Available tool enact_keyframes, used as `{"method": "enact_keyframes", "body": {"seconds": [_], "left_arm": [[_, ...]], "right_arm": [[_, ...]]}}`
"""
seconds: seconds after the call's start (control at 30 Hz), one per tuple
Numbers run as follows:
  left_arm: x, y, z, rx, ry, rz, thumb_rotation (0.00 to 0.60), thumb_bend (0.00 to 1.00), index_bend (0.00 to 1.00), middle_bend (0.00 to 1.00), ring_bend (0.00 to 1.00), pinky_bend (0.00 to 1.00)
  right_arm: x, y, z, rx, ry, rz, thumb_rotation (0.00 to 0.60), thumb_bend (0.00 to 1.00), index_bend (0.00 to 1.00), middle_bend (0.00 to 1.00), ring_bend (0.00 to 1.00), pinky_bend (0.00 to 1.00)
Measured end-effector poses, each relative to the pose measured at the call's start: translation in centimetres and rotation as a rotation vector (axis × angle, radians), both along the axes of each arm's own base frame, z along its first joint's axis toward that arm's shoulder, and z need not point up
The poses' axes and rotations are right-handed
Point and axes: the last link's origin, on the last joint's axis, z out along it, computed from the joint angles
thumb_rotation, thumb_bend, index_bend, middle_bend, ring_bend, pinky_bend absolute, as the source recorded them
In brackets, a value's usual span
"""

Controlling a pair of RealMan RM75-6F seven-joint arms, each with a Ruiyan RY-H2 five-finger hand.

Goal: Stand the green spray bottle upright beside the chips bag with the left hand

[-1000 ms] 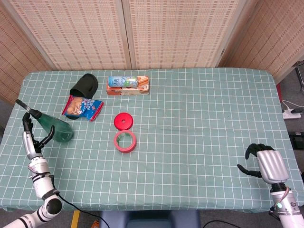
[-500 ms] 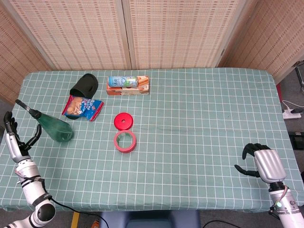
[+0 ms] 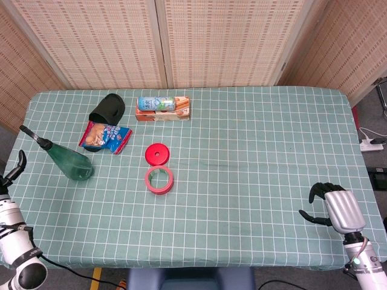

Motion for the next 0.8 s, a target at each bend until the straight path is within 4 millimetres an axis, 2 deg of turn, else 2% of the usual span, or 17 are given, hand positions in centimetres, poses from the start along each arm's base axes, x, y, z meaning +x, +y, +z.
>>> {"method": "enact_keyframes", "body": {"seconds": [0.13, 0.23, 0.33, 0.4, 0.57, 0.63, 0.8], "left_arm": [[-0.1, -0.6, 0.9, -0.067, 0.228, -0.032, 0.6, 0.31, 0.01, 0.0, 0.01, 0.02], [-0.9, -1.4, 1.2, -0.12, 0.454, -0.073, 0.6, 0.3, 0.09, 0.04, 0.04, 0.02], [-2.9, -2.7, 1.2, -0.24, 0.694, -0.102, 0.6, 0.31, 0.09, 0.06, 0.06, 0.04], [-5.0, -3.5, 1.0, -0.338, 0.812, -0.095, 0.6, 0.31, 0.1, 0.09, 0.07, 0.06], [-9.1, -4.1, 0.7, -0.497, 0.913, -0.042, 0.6, 0.31, 0.17, 0.12, 0.11, 0.08], [-9.4, -4.0, 0.5, -0.512, 0.904, -0.038, 0.6, 0.3, 0.21, 0.15, 0.12, 0.1], [-9.5, -4.0, 0.6, -0.515, 0.907, -0.031, 0.6, 0.3, 0.25, 0.19, 0.13, 0.09]], "right_arm": [[0.0, 0.0, 0.0, 0.004, -0.002, -0.001, 0.6, 0.11, 0.61, 0.4, 0.37, 0.44], [0.0, 0.0, 0.0, 0.008, -0.001, -0.002, 0.6, 0.11, 0.61, 0.4, 0.37, 0.44], [0.0, 0.0, 0.0, 0.008, 0.006, -0.001, 0.6, 0.11, 0.61, 0.4, 0.37, 0.44], [0.1, 0.0, 0.0, 0.006, 0.012, -0.001, 0.6, 0.11, 0.61, 0.4, 0.37, 0.44], [0.1, 0.0, -0.1, 0.001, 0.025, -0.005, 0.6, 0.11, 0.61, 0.4, 0.37, 0.44], [0.1, -0.1, -0.2, -0.001, 0.032, -0.009, 0.6, 0.11, 0.61, 0.4, 0.37, 0.44], [0.2, 0.0, -0.2, -0.005, 0.038, -0.012, 0.6, 0.11, 0.61, 0.4, 0.38, 0.44]]}}
